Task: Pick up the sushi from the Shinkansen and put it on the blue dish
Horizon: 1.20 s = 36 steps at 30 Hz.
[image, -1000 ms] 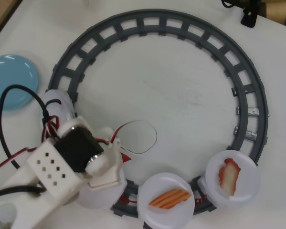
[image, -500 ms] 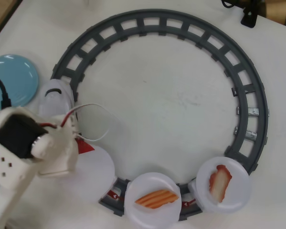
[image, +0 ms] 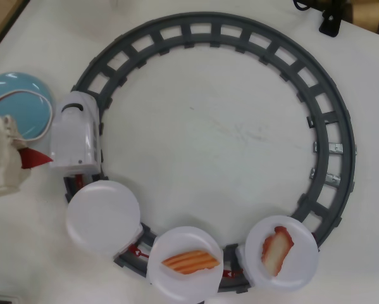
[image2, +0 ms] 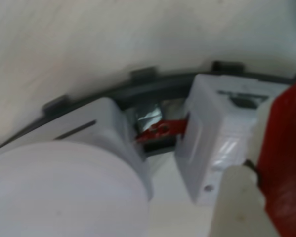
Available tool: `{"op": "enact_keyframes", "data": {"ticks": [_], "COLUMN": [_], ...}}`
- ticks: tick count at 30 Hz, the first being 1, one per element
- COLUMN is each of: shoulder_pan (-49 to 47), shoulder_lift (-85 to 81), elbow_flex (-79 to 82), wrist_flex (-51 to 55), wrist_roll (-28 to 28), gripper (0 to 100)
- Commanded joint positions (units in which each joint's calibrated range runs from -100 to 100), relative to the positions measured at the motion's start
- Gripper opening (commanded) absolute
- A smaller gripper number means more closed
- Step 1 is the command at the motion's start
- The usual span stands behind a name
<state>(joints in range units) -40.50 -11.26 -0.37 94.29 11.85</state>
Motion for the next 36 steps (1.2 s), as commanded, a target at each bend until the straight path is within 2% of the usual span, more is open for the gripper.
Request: {"op": "enact_keyframes", "data": {"ticks": [1, 6, 13, 36], "shoulder_pan": [-4.4, -9.2, -13.6, -15.0], "shoulder_lift": [-2.2, 3.7, 13.5, 50.0], "elbow_flex": [0.1, -0.7, -8.4, -45.4], "wrist_flex": [-3.4, -9.7, -15.8, -15.4], "wrist_roll": [-2.8, -6.6, -8.1, -8.0], "gripper": [3, 3, 3, 3]}}
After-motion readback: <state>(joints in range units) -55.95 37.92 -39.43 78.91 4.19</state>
